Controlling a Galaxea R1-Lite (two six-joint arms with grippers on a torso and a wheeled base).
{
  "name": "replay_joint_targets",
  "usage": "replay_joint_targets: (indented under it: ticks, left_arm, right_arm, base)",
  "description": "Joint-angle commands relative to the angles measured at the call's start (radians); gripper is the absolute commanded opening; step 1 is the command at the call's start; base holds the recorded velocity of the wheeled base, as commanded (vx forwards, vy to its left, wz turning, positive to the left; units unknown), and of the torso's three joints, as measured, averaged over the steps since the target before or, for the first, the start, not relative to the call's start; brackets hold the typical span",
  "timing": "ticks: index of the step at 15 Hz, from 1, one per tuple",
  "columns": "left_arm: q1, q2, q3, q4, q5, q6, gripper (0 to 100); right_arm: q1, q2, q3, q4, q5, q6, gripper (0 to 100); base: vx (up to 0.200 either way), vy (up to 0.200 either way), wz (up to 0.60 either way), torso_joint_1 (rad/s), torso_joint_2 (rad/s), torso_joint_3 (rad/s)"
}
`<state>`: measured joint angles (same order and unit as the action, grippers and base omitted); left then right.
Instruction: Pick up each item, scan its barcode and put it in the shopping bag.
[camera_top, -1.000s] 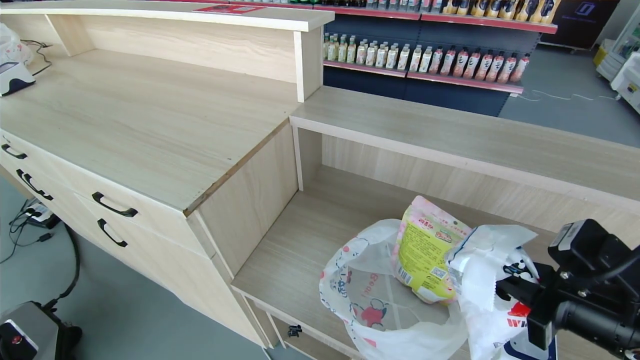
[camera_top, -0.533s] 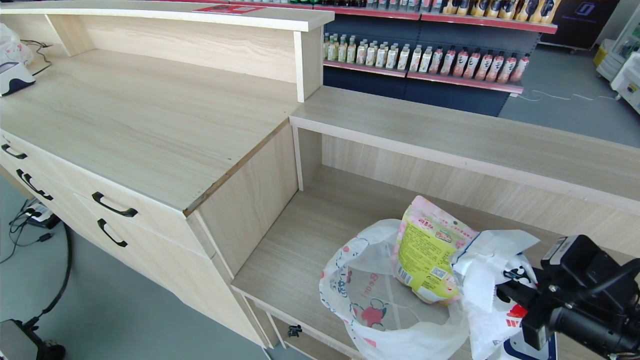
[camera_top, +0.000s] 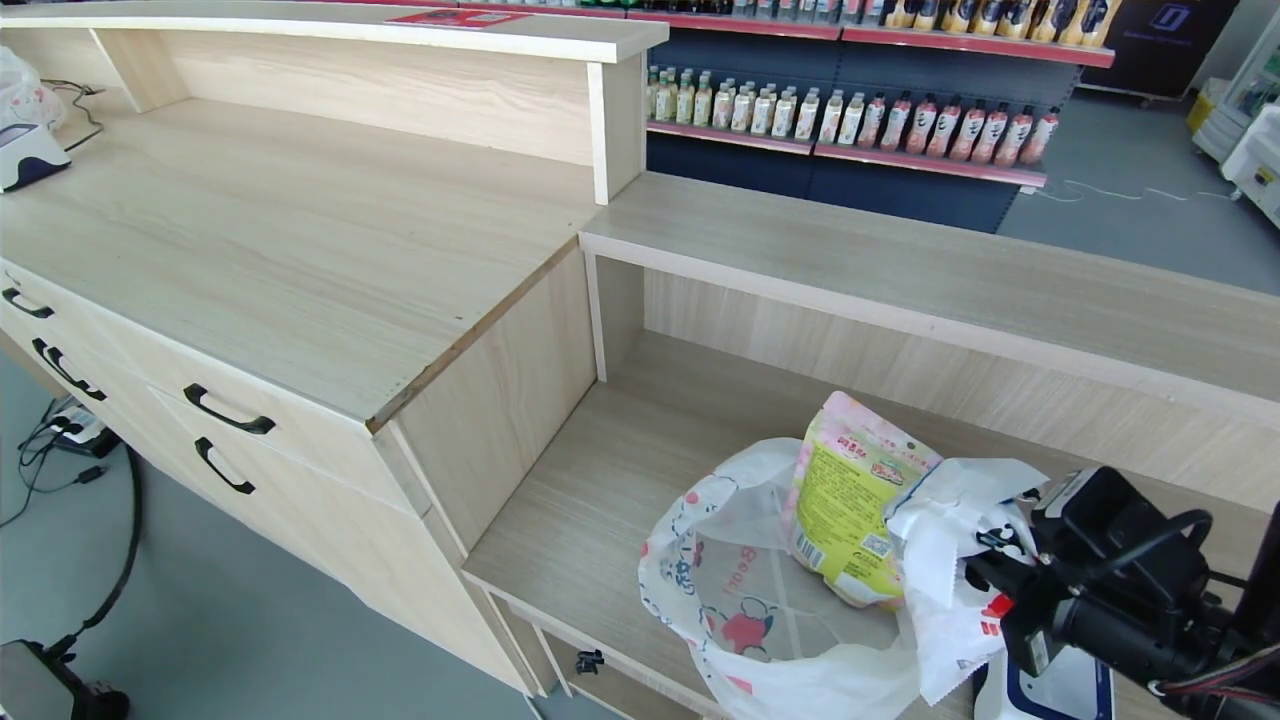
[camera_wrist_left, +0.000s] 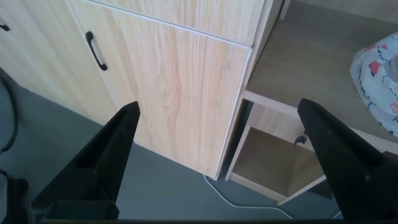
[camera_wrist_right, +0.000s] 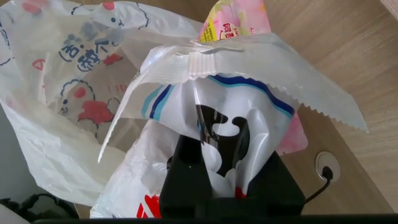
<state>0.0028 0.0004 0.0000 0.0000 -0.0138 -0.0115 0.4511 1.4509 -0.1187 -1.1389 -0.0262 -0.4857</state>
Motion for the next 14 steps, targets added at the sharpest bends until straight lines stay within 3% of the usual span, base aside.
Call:
replay_joint_targets:
  ticks: [1,6,14]
  left_arm:
    - [0.000,0.000,0.000,0.000,0.000,-0.001,100]
    - [0.000,0.000,0.000,0.000,0.000,-0.001,100]
    - [0.000,0.000,0.000,0.000,0.000,-0.001,100]
  right_arm:
    - [0.026,0.063,0.004,-0.015,0.000,-0.001,0]
    - [0.117,0.157,0.014,-0.147,0.000,-0.001,0]
    - [0.118,0.309,0.024,-0.315,0.000,-0.004,0]
  base:
    - [0.000,0.000,0.00,0.000,0.00,0.000]
    - [0.000,0.000,0.00,0.000,0.00,0.000]
    - [0.000,0.000,0.00,0.000,0.00,0.000]
